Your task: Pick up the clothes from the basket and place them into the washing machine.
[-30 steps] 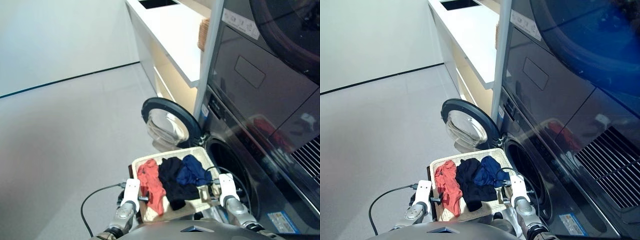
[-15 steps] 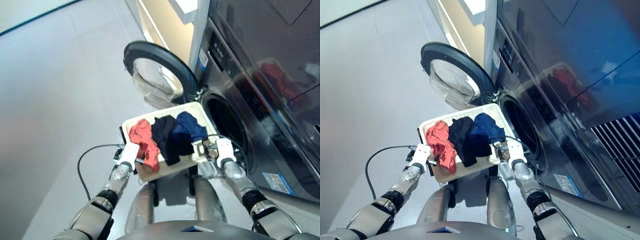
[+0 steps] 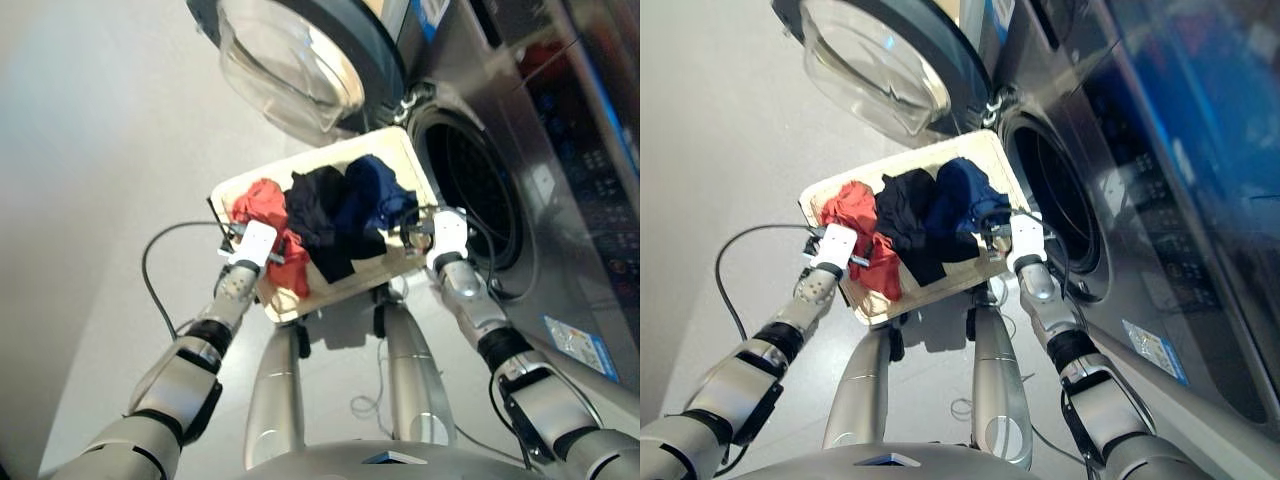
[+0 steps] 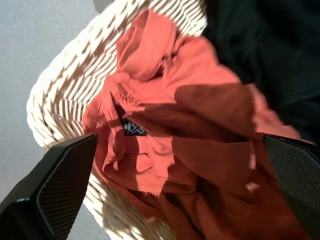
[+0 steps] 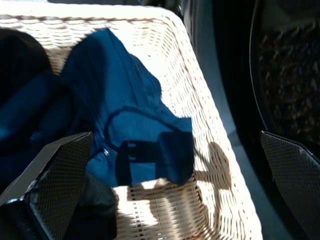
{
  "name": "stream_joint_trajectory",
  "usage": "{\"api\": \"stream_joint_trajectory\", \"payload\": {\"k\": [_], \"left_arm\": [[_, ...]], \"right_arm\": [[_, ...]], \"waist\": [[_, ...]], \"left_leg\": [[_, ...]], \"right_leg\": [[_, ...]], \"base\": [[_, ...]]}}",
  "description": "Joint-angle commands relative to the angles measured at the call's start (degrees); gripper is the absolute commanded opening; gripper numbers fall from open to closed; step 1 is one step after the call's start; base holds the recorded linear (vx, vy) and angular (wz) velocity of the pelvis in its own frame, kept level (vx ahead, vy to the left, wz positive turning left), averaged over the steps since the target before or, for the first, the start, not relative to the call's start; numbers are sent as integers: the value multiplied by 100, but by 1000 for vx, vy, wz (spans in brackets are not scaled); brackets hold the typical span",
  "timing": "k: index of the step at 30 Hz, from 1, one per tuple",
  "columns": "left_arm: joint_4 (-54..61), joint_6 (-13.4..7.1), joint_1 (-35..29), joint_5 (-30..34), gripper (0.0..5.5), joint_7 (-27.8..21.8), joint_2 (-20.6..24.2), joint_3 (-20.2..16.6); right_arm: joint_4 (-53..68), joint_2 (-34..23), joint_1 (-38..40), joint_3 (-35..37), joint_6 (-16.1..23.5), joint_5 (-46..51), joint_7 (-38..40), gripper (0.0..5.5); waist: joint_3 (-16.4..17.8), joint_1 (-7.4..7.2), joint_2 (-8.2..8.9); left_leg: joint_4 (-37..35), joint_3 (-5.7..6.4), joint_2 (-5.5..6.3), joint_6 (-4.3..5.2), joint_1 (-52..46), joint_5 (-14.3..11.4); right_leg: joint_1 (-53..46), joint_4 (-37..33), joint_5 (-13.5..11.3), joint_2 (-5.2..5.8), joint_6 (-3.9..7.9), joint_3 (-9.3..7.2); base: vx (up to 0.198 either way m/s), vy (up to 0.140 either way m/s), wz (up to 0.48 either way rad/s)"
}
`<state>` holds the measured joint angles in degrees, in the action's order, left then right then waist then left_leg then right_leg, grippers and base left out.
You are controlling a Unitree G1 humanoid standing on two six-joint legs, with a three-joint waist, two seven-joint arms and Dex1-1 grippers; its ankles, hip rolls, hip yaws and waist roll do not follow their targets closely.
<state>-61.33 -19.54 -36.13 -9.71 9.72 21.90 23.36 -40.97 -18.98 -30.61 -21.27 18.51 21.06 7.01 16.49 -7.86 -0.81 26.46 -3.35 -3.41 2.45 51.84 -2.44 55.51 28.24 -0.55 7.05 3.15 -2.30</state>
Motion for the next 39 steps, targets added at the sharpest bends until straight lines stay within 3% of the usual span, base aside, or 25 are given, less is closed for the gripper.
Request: {"api": "stream_joint_trajectory", "payload": {"k": [1, 8, 15, 16, 17, 18, 19, 28, 39], "left_arm": [[-116, -183, 32, -150, 550, 216, 282, -182], [-358, -64, -306, -299, 550, 315, 450, -272], [-411, -22, -380, -977, 550, 135, 379, -534], [-417, -25, -400, -1055, 440, 84, 359, -558], [-430, -16, -406, -1084, 211, 59, 336, -574], [-428, -23, -409, -1150, 41, 42, 301, -604], [-421, -32, -411, -1222, 0, 32, 280, -633], [-237, -200, -197, -1725, 0, -205, -71, -792], [783, -539, 356, -2495, 0, -477, -369, -998]], "right_arm": [[470, 89, 69, -308, 475, 261, 44, 550], [677, 163, -52, -310, 536, 387, 45, 550], [877, 190, -12, -247, 586, 542, -40, 550], [890, 190, -16, -233, 589, 553, -49, 550], [885, 203, -4, -221, 600, 551, -55, 550], [868, 217, -3, -207, 611, 556, -62, 550], [846, 222, -2, -204, 622, 558, -60, 550], [605, 217, 48, -166, 612, 456, -130, 550], [-324, 101, -39, -509, 386, -204, -220, 550]], "waist": [[-145, -141, -54], [-22, -237, -46], [-60, -278, -49], [-67, -291, -44], [-75, -292, -45], [-88, -294, -50], [-102, -293, -57], [-330, -241, -111], [-579, 86, -237]], "left_leg": [[807, 107, -21, -201, 685, -371], [1281, 71, -40, -296, 1230, -543], [1324, 101, 22, -301, 1471, -549], [1343, 104, 21, -298, 1490, -560], [1367, 110, 33, -296, 1511, -561], [1380, 112, 32, -295, 1526, -566], [1384, 129, 36, -294, 1536, -569], [1014, 194, 29, -232, 1157, -519], [-297, 244, 90, -79, -391, -248]], "right_leg": [[524, -13, -433, -117, 327, 23], [1081, 330, -407, -232, 328, 96], [1365, 387, -414, -260, 311, 118], [1384, 395, -408, -258, 307, 118], [1402, 414, -405, -262, 301, 115], [1418, 435, -398, -261, 294, 112], [1423, 435, -390, -259, 288, 113], [1077, 112, -368, -179, 250, 66], [-436, -925, -445, 26, 249, -120]], "base": [[-28, 45, -209], [-2, 40, -166], [0, 0, 0], [0, 0, 0], [0, 0, 0], [0, 0, 0], [0, 0, 0], [0, 0, 0], [14, -45, 53]]}}
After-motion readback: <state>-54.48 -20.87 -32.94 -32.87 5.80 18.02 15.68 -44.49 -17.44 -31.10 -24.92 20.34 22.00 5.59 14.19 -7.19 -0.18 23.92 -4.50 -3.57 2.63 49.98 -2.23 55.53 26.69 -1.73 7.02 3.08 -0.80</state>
